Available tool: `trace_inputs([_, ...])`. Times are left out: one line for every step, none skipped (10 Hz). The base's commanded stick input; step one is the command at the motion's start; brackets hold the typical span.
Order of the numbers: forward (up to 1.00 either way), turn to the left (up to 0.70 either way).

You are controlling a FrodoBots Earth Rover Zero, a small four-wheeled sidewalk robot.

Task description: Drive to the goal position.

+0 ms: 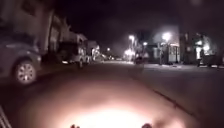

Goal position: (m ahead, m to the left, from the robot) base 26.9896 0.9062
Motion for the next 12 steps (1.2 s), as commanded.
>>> trace_inputs([1.0,0.0])
trace_inputs([1.0,0.0])
trace_inputs([1.0,0.0])
trace_inputs([1.0,0.0])
trace_inputs([1.0,0.0])
trace_inputs([1.0,0.0])
trace_inputs([1.0,0.0])
trace_inputs([1.0,0.0])
trace_inputs([1.0,0.0])
trace_inputs([1.0,0.0])
trace_inputs([1.0,0.0])
trace_inputs([1.0,0.0])
